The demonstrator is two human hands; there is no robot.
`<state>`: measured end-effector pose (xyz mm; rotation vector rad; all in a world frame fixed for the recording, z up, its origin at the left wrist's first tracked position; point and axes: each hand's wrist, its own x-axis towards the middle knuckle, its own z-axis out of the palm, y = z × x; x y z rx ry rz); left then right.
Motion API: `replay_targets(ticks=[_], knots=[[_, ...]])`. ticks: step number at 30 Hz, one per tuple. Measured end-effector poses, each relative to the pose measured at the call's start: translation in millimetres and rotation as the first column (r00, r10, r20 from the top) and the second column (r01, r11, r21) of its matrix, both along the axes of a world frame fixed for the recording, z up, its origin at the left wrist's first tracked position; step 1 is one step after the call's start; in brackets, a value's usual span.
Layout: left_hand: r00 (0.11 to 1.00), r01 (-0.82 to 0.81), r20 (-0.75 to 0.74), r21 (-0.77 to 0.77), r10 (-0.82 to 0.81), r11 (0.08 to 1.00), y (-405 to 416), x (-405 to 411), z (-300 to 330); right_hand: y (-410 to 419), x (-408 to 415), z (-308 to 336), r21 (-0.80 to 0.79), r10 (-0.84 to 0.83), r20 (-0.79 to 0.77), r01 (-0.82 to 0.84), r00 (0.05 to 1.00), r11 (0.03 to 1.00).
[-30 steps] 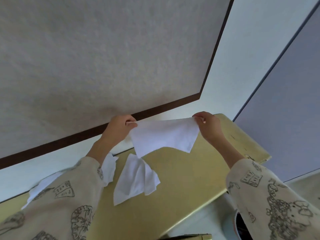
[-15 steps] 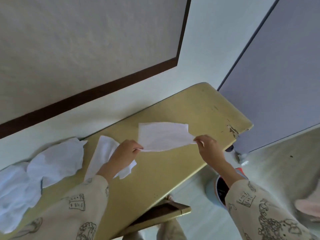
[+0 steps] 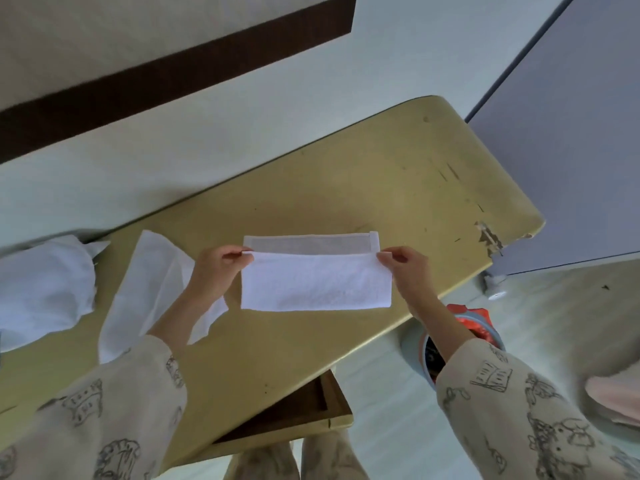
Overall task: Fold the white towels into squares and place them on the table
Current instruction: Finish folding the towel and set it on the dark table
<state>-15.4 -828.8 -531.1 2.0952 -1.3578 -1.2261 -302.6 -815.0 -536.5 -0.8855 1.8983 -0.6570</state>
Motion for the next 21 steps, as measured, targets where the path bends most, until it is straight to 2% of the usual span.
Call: replay_targets(ticks=[4, 8, 14, 21], knots=[[0.991, -0.122, -0.054, 0.061, 0.125, 0.991, -21, -2, -23, -25, 2, -17, -0.007, -0.06, 0.028, 0.06, 0.998, 0.998], [0.99, -0.137, 0.001, 0.1, 0.138, 0.986, -32, -3, -37, -38, 2, -32, 0.008, -0.067, 0.012, 0.067, 0.998, 0.998], [0.986, -0.122, 0.118, 0.035, 0.117, 0.992, -39, -9, -42, -45, 7, -41, 0.021, -0.052, -0.083, 0.054, 0.995, 0.998], [0.983, -0.12, 0.141, -0.004, 0.119, 0.993, -42, -7, -50, -49, 13, -43, 0.093, -0.074, -0.182, 0.092, 0.98, 0.991]])
